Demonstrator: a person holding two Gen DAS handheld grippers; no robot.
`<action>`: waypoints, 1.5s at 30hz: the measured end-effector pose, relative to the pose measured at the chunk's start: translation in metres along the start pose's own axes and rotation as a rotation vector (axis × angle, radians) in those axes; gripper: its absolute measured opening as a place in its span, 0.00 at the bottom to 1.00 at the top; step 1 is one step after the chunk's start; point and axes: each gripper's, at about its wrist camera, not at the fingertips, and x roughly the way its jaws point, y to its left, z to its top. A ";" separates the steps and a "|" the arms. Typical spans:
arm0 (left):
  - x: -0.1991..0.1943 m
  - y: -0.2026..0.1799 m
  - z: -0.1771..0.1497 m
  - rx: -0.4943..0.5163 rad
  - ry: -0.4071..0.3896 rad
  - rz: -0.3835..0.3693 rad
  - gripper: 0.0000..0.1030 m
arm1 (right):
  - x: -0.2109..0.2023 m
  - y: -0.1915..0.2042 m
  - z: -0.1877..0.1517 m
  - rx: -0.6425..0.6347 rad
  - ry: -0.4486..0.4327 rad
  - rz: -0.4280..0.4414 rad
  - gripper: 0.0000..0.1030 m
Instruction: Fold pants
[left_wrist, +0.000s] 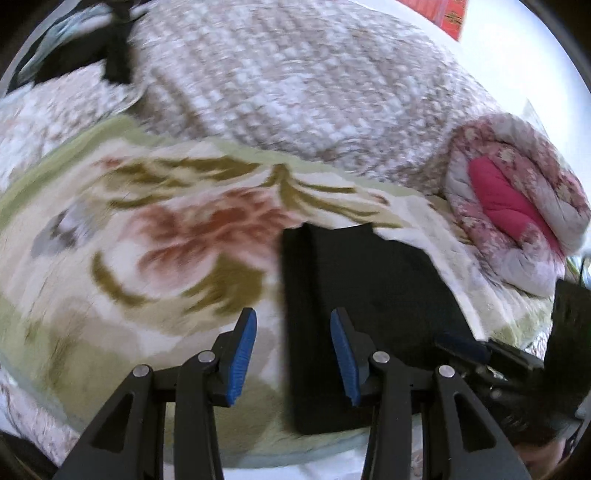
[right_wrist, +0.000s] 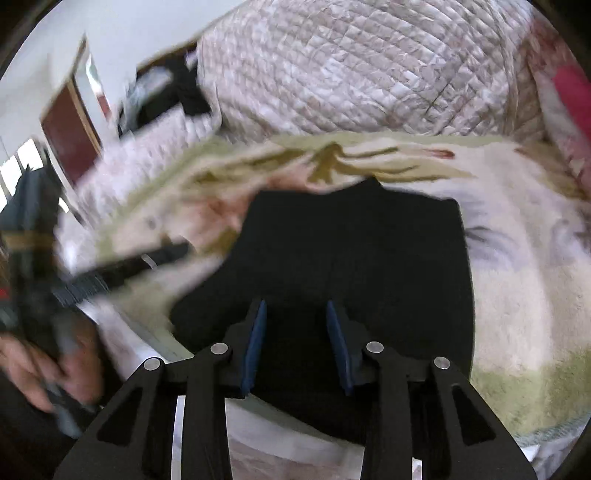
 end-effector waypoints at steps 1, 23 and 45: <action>0.002 -0.008 0.004 0.023 -0.002 -0.003 0.43 | -0.002 -0.005 0.007 -0.010 -0.015 -0.030 0.34; 0.089 -0.037 0.033 0.121 0.070 -0.048 0.46 | 0.063 -0.109 0.042 0.128 0.060 -0.166 0.38; 0.040 -0.038 -0.013 0.174 0.076 0.000 0.48 | 0.008 -0.029 -0.015 -0.096 0.038 -0.208 0.38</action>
